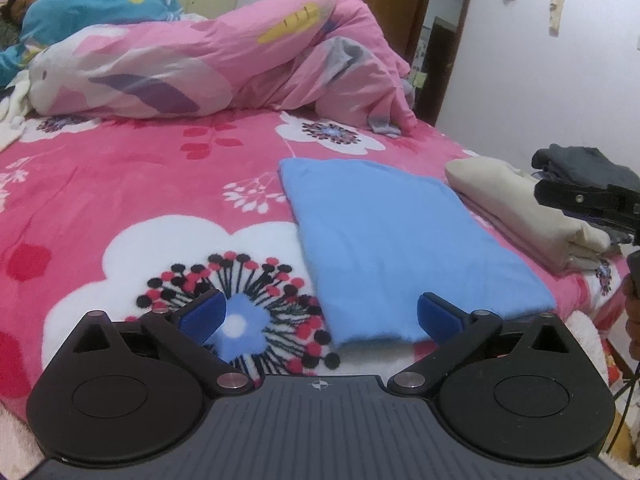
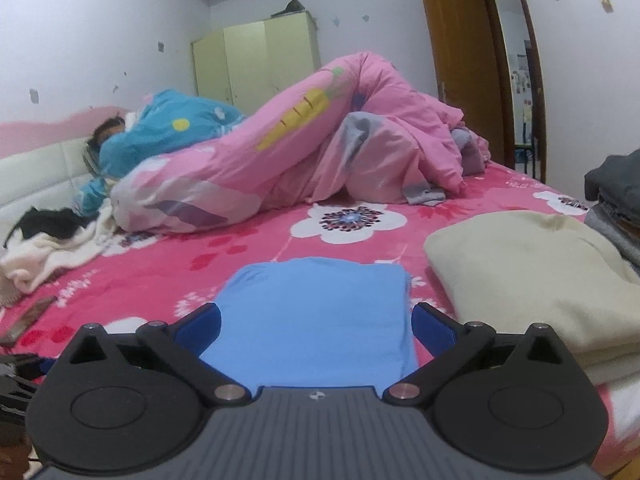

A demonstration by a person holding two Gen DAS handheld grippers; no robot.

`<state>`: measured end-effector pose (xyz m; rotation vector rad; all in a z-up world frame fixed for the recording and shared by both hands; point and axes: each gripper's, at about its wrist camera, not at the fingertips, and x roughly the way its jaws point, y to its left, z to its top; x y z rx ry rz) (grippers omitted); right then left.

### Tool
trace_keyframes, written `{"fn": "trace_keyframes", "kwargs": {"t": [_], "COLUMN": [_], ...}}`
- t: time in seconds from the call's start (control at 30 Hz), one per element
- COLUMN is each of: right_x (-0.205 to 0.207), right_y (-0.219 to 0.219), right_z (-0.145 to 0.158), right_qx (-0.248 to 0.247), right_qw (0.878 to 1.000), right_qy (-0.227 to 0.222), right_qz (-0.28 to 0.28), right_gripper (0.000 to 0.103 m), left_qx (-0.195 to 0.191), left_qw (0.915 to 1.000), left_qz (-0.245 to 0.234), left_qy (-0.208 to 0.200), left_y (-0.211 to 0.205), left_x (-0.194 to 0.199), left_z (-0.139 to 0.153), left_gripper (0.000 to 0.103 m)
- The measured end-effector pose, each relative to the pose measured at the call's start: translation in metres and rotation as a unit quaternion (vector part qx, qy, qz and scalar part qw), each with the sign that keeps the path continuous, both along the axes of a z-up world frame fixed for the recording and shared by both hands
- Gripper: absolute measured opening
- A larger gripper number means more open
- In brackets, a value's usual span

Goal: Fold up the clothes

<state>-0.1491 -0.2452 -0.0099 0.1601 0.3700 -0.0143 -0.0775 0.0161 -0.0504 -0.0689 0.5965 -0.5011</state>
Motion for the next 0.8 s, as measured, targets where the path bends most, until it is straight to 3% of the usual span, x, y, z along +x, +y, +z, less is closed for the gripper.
{"fn": "trace_keyframes", "kwargs": {"t": [0.23,0.8], "right_x": [-0.012,-0.017], "right_y": [-0.001,0.007], "right_z": [-0.002,-0.014], "right_qx": [0.055,0.069], "right_qw": [0.998,0.996], "right_qy": [-0.015,-0.002], "right_qz": [0.002,-0.051], "right_gripper": [0.103,0.103], "left_qx": [0.001,0.004], "left_qw": [0.9998,0.9988], "left_qz": [0.016,0.033], "left_qy": [0.015,0.035], "left_y": [0.002,0.005], "left_x": [-0.005,-0.007], "left_z": [0.001,-0.001], "left_gripper": [0.103,0.103]}}
